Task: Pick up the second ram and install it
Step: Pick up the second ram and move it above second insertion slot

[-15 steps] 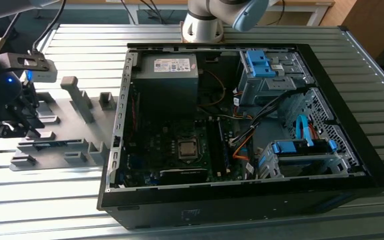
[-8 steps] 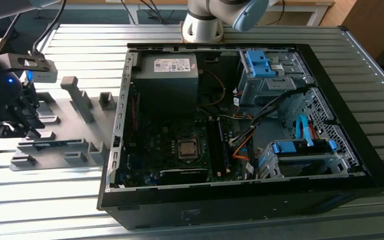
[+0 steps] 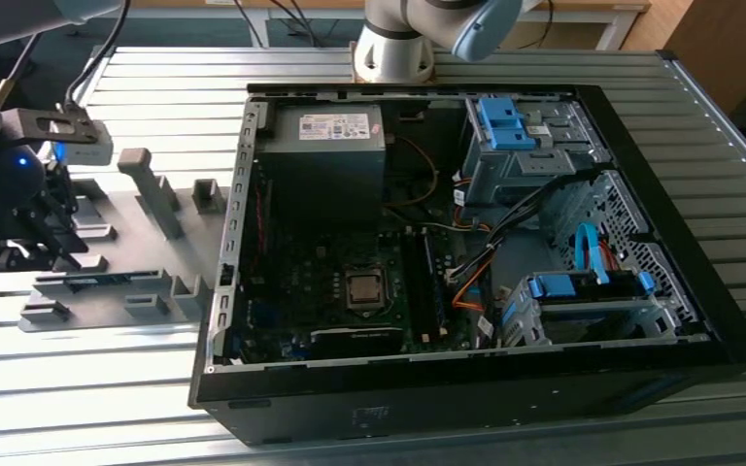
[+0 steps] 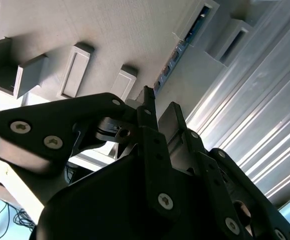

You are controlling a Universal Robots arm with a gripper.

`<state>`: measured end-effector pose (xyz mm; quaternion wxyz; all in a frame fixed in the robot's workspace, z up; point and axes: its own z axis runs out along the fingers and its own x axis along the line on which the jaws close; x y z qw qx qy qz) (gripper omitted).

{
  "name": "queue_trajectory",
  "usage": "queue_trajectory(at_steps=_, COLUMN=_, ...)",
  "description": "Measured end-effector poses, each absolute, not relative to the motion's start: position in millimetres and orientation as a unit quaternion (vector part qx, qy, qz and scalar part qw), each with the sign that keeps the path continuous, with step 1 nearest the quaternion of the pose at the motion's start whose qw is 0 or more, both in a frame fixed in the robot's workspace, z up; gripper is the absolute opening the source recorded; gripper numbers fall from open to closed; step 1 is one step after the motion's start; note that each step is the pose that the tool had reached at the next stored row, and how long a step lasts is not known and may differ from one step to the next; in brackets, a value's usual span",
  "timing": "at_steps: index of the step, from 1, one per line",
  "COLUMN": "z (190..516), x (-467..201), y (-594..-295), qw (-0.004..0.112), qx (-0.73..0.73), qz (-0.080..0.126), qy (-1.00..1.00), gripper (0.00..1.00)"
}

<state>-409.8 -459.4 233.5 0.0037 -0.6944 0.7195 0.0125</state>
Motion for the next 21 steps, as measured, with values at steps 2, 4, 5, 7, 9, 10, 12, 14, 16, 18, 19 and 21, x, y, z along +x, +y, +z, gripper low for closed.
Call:
queue_trajectory(at_steps=2, z=231.5, x=-409.7, y=-459.7, qw=0.004, qx=-0.694, qz=0.013, qy=0.719, gripper=0.31)
queue_trajectory(at_steps=4, z=228.8, x=-409.7, y=-460.1, qw=0.004, qx=-0.695, qz=0.012, qy=0.719, gripper=0.31)
queue_trajectory(at_steps=5, z=227.5, x=-409.7, y=-460.3, qw=0.004, qx=-0.695, qz=0.013, qy=0.719, gripper=0.31)
queue_trajectory(at_steps=7, z=224.8, x=-409.7, y=-460.8, qw=0.004, qx=-0.699, qz=0.013, qy=0.715, gripper=0.31)
queue_trajectory(at_steps=9, z=222.7, x=-409.8, y=-460.9, qw=0.003, qx=-0.703, qz=0.013, qy=0.711, gripper=0.31)
queue_trajectory(at_steps=10, z=221.8, x=-409.8, y=-460.9, qw=0.003, qx=-0.703, qz=0.013, qy=0.711, gripper=0.31)
queue_trajectory(at_steps=12, z=220.3, x=-409.7, y=-460.9, qw=0.003, qx=-0.703, qz=0.013, qy=0.711, gripper=0.31)
queue_trajectory(at_steps=14, z=218.8, x=-409.7, y=-460.9, qw=0.003, qx=-0.703, qz=0.013, qy=0.711, gripper=0.31)
queue_trajectory(at_steps=16, z=217.0, x=-409.7, y=-460.9, qw=0.003, qx=-0.703, qz=0.013, qy=0.711, gripper=0.31)
queue_trajectory(at_steps=18, z=215.0, x=-409.7, y=-460.9, qw=0.003, qx=-0.703, qz=0.013, qy=0.711, gripper=0.31)
queue_trajectory(at_steps=19, z=214.0, x=-409.7, y=-460.9, qw=0.003, qx=-0.703, qz=0.013, qy=0.711, gripper=0.31)
queue_trajectory(at_steps=21, z=211.6, x=-409.7, y=-460.9, qw=0.003, qx=-0.703, qz=0.013, qy=0.711, gripper=0.31)
